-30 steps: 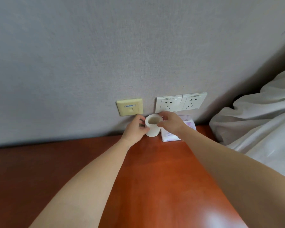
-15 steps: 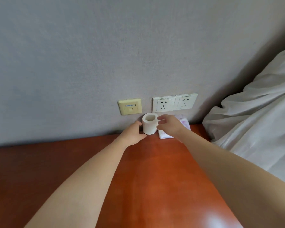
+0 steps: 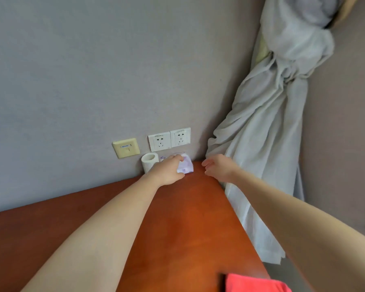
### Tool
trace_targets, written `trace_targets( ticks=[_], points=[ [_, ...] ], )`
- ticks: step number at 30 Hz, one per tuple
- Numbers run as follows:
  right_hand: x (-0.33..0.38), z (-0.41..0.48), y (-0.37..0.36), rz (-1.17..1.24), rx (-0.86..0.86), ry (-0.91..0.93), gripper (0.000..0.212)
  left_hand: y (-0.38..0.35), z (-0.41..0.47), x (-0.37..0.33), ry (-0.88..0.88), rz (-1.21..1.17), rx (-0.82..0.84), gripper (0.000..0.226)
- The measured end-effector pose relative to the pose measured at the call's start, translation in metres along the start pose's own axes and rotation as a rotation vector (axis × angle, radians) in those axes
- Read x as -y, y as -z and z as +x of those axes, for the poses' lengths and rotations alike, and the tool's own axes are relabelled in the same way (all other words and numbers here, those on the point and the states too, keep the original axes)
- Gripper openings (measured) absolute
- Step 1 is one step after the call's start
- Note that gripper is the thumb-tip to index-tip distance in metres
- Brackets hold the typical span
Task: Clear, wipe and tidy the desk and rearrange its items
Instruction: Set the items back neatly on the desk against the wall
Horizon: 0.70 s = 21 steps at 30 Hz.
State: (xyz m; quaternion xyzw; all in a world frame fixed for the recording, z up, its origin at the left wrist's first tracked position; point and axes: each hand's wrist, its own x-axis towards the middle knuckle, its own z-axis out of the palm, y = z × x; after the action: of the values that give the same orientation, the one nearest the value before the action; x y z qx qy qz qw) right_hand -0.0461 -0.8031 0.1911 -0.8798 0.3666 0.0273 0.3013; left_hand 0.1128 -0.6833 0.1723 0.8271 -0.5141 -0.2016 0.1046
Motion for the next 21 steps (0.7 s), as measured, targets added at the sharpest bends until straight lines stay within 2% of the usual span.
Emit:
trace_targets(
  ticks=[4, 10, 17, 21],
  points=[
    [-0.057, -0.06, 0.035, -0.068, -0.033, -0.066, 0.037, -0.011, -0.006, -0.076, -0.115, 0.015, 0.001, 0.055],
    [-0.153, -0.17, 0.082, -0.282, -0.095, -0.214, 0.046, -0.042, -0.018, -0.211, -0.337, 0.099, 0.062, 0.056],
    [-0.264, -0.31, 0.11, -0.262, -0.196, -0.427, 0.045, -0.096, -0.046, -0.357, -0.609, 0.165, 0.257, 0.046],
    [-0.313, -0.391, 0.116, -0.222, -0.276, -0.54, 0.041, -0.13, -0.07, -0.434, -0.742, 0.215, 0.338, 0.048]
  ],
)
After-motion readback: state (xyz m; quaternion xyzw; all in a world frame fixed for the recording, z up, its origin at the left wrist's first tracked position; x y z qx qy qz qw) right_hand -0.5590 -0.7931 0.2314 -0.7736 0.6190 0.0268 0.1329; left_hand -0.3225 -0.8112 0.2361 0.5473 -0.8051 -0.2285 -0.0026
